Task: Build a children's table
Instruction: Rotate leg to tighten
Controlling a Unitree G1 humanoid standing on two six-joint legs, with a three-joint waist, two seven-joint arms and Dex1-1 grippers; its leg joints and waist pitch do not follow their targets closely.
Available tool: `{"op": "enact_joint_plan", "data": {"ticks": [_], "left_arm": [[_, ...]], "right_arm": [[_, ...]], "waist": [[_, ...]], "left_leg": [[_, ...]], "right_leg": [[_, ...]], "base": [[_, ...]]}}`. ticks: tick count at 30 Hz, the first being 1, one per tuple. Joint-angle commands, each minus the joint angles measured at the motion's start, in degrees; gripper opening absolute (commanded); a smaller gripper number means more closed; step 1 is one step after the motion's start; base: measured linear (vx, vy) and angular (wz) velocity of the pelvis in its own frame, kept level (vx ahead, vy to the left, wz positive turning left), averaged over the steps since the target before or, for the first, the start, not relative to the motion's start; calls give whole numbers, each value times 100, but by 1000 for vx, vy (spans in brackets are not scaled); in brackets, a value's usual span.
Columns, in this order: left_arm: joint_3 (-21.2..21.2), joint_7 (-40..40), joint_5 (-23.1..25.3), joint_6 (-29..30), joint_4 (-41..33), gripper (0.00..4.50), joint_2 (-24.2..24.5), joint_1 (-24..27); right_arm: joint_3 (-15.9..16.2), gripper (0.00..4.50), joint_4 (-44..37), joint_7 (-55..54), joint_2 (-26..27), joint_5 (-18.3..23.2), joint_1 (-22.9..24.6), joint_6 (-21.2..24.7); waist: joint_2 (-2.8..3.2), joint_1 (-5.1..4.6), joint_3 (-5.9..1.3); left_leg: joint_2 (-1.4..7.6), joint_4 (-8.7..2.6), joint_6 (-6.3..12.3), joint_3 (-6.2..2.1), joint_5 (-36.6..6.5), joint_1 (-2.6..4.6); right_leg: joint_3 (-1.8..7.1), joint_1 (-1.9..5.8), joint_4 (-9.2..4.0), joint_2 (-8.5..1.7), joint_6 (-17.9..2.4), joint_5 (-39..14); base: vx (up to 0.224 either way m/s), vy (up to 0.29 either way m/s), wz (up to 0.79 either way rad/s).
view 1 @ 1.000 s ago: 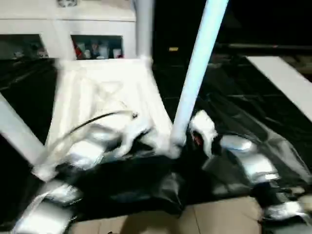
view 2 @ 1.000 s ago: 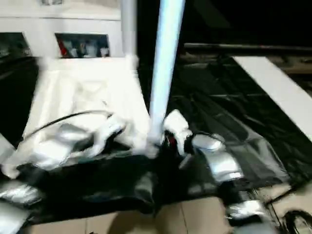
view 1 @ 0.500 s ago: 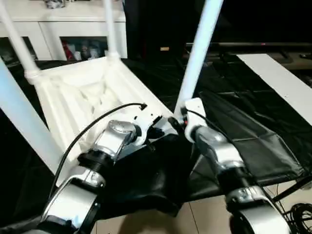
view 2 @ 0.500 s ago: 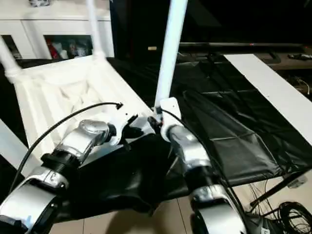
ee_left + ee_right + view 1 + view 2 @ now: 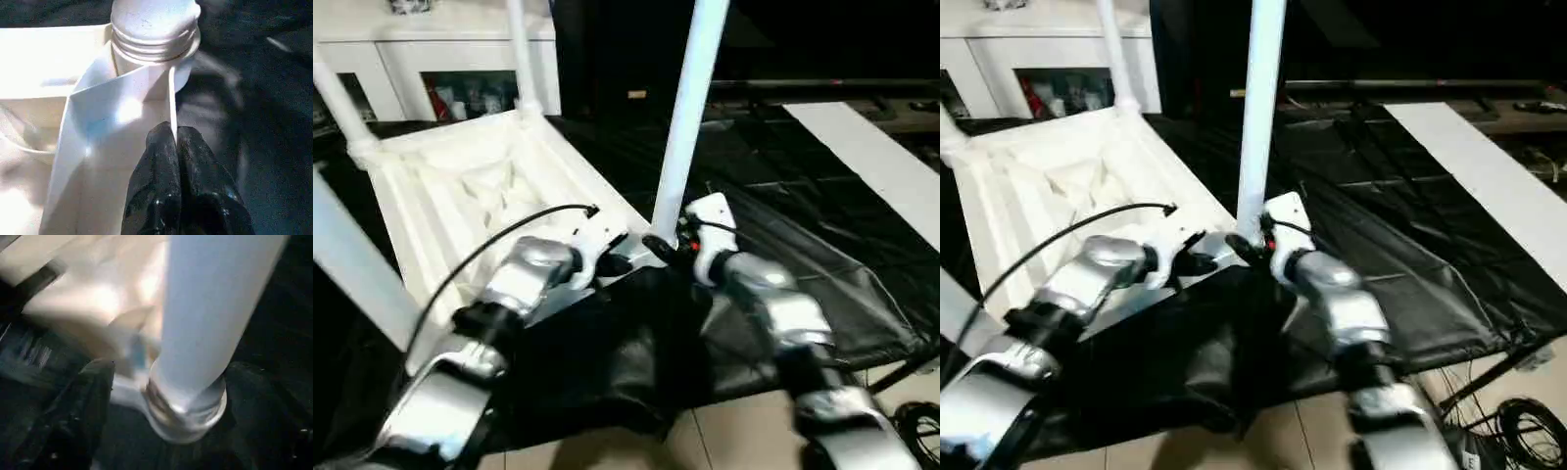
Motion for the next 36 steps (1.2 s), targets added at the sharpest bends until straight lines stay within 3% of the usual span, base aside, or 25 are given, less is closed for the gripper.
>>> {"op": "enact_joint_plan", "data": {"ticks": [1,2,3,6,9,10,18,28,36], "left_arm": [[-428,-603,41,-13,-108,0,166,290],[-431,-622,35,-6,-123,0,175,294],[-482,-880,-44,23,-309,0,287,357],[-704,-1924,-320,-80,-997,0,734,615],[-745,-2113,-343,-32,-1185,0,863,684],[-726,-2162,-348,86,-1290,0,920,724],[-719,-2238,-393,259,-1595,0,1083,828],[-704,-2260,-384,398,-1723,0,1125,871],[-665,-2138,-399,499,-1754,0,1116,920]], "right_arm": [[362,376,-343,854,-296,-43,140,-143],[367,376,-348,869,-310,-49,145,-148],[419,376,-401,1028,-471,-121,192,-210],[584,376,-522,1516,-819,-184,293,-373],[693,376,-629,1745,-921,-147,347,-392],[780,376,-706,1904,-981,-89,372,-371],[968,376,-686,2169,-957,-99,380,-385],[1001,290,-549,2233,-998,-122,355,-405],[880,269,-209,1688,-716,-251,317,-306]], "waist": [[24,51,-303],[39,57,-306],[17,67,-302],[26,94,-293],[54,130,-301],[50,148,-277],[23,234,-295],[-12,234,-304],[-34,214,-288]], "left_leg": [[117,-322,282,25,-1089,-28],[117,-319,298,28,-1083,-20],[122,-323,280,32,-1098,-12],[139,-336,234,28,-1124,-1],[143,-318,229,52,-1183,62],[148,-335,215,52,-1256,45],[128,-326,145,42,-1124,20],[110,-295,234,49,-874,6],[111,-311,191,43,-973,4]], "right_leg": [[247,316,-370,-307,-1212,-788],[245,306,-360,-314,-1264,-790],[242,306,-370,-316,-1271,-853],[256,292,-363,-331,-1242,-1073],[260,251,-353,-307,-1334,-935],[262,259,-347,-298,-1345,-941],[265,285,-322,-318,-1215,-991],[258,302,-293,-308,-1223,-812],[250,291,-318,-307,-1166,-1059]], "base": [[0,0,0],[0,0,0],[0,0,0],[0,0,0],[0,0,0],[0,0,0],[0,0,0],[0,0,0],[0,0,0]]}}
